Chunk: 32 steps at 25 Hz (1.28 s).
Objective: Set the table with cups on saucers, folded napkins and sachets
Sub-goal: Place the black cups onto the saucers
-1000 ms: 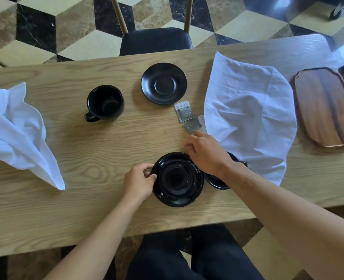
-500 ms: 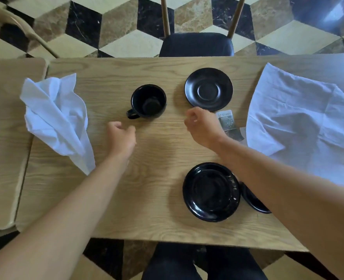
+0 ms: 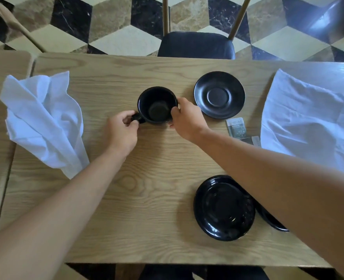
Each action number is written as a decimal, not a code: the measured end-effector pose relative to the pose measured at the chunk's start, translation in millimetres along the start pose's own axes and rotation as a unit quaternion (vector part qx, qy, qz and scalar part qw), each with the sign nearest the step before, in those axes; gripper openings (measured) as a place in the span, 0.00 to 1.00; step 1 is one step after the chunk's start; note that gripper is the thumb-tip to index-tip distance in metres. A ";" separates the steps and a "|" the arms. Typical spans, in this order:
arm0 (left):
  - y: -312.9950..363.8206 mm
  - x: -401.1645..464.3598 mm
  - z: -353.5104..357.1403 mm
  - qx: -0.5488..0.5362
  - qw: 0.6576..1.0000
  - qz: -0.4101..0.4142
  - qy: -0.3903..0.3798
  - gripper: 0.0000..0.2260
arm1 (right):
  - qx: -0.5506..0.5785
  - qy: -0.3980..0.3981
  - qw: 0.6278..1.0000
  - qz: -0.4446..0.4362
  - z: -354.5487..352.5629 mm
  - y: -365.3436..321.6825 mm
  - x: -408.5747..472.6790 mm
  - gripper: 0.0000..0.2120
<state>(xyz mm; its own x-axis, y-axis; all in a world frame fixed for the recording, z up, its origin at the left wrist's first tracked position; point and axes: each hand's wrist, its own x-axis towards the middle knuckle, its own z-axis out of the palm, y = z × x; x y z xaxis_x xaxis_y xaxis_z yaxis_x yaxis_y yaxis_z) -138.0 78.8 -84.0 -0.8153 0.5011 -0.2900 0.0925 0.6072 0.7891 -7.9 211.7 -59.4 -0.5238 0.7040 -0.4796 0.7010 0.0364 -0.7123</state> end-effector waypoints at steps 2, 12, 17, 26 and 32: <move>7.7 0.2 4.5 0.032 0.999 0.017 -0.003 0.13 | 0.031 0.027 0.999 0.009 -8.2 1.2 1.6 0.11; 112.5 -0.2 96.9 0.116 0.983 0.134 -0.047 0.14 | 0.231 0.173 0.956 0.043 -111.1 54.1 13.3 0.14; 114.7 1.7 118.7 0.161 0.975 0.134 -0.071 0.15 | 0.222 0.151 0.962 0.054 -120.2 76.7 18.1 0.15; 116.3 3.6 128.5 0.156 0.973 0.153 -0.070 0.15 | 0.240 0.153 0.955 0.078 -116.8 86.6 13.7 0.12; 117.4 0.5 126.3 0.165 0.973 0.131 -0.094 0.22 | 0.221 0.122 0.964 0.087 -122.5 85.1 9.3 0.18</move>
<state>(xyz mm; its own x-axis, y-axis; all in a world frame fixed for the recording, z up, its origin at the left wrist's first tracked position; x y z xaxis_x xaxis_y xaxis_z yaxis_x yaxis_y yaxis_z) -55.4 228.2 -59.9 -0.6232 0.7503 -0.2206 0.4868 0.5929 0.6415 106.2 308.2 -61.7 -0.2505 0.8195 -0.5155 0.4653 -0.3650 -0.8064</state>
